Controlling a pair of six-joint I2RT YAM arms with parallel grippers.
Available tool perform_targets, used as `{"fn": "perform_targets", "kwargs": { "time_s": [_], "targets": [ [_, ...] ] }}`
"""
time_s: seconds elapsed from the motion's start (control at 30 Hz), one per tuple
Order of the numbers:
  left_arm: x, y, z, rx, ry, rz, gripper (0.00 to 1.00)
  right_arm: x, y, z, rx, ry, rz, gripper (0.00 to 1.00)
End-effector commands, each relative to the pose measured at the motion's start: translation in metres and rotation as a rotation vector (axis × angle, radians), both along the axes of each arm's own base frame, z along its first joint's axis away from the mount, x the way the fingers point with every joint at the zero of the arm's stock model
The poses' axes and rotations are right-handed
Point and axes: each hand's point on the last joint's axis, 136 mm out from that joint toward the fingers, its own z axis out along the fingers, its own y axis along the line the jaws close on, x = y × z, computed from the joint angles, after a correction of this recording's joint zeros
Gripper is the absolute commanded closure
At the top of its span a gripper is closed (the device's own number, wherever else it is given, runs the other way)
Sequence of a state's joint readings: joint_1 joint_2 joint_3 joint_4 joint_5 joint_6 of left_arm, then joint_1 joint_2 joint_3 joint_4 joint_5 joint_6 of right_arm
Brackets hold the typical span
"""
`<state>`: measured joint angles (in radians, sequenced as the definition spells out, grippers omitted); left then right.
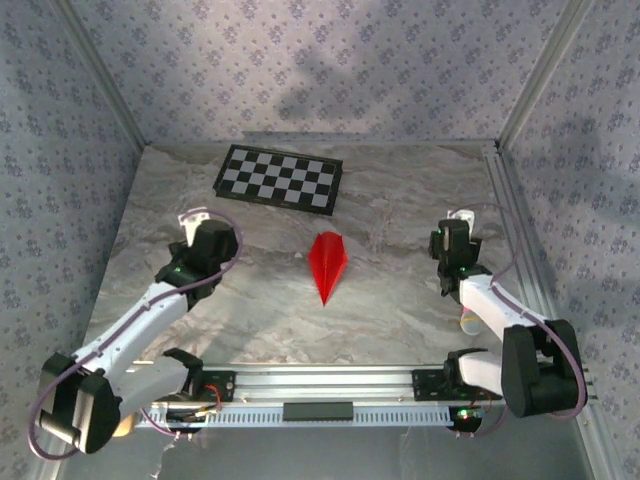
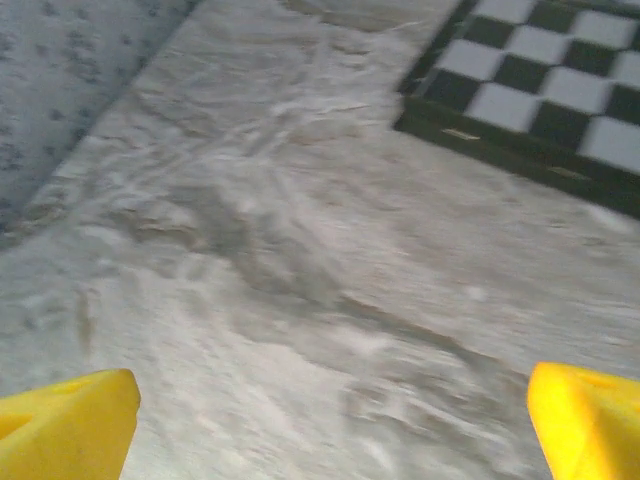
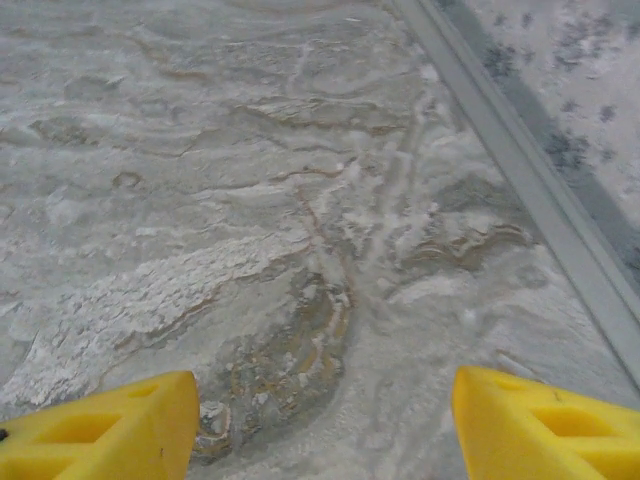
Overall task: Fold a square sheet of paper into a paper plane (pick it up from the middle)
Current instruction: Reset both arms
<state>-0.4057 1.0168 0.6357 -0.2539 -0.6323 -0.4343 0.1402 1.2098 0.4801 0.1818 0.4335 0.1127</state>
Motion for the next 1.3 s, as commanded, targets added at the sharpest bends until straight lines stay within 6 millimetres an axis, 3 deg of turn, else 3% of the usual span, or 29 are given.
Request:
{"fn": "perform_targets", "kwargs": {
  "time_s": [0.0,0.07,0.17,0.3,0.4,0.43,0.5,0.53,0.63,0.77,0.9,1.27],
  "targets": [
    [0.016,0.014,-0.004,0.073,-0.007,-0.073,0.01,0.029,0.027,0.023,-0.030,-0.162,0.203,0.32],
    [0.020,0.027,-0.018,0.111,0.046,-0.077,0.01,0.037,0.038,0.017,-0.054,-0.144,0.298,0.34],
    [0.028,0.035,-0.042,0.130,0.121,-0.099,0.01,0.044,0.040,0.006,-0.076,-0.130,0.328,0.35],
    [0.045,0.036,-0.060,0.163,0.135,-0.143,0.01,0.044,0.019,-0.011,0.012,-0.166,0.266,0.35],
    [0.060,0.032,-0.056,0.197,0.092,-0.173,0.01,0.044,0.014,-0.023,0.152,-0.211,0.326,0.33],
    [0.066,0.032,-0.053,0.202,0.057,-0.178,0.01,0.046,0.018,-0.024,0.147,-0.188,0.345,0.23],
    [0.074,0.032,-0.049,0.177,-0.011,-0.183,0.01,0.046,0.020,-0.024,0.117,-0.181,0.341,0.14],
    [0.077,0.031,-0.048,0.150,-0.041,-0.195,0.01,0.047,0.014,-0.027,0.108,-0.155,0.300,0.01],
    [0.088,0.033,-0.048,0.070,-0.113,-0.212,0.01,0.049,0.008,-0.025,0.098,-0.162,0.260,0.00],
    [0.096,0.033,-0.063,0.000,-0.121,-0.280,0.01,0.048,0.009,-0.026,0.091,-0.160,0.256,0.00],
    [0.090,0.036,-0.074,-0.039,-0.169,-0.293,0.01,0.048,0.008,-0.025,0.090,-0.161,0.255,0.00],
    [0.090,0.040,-0.073,-0.001,-0.176,-0.247,0.00,0.048,0.009,-0.026,0.090,-0.161,0.257,0.00]
  ]
}}
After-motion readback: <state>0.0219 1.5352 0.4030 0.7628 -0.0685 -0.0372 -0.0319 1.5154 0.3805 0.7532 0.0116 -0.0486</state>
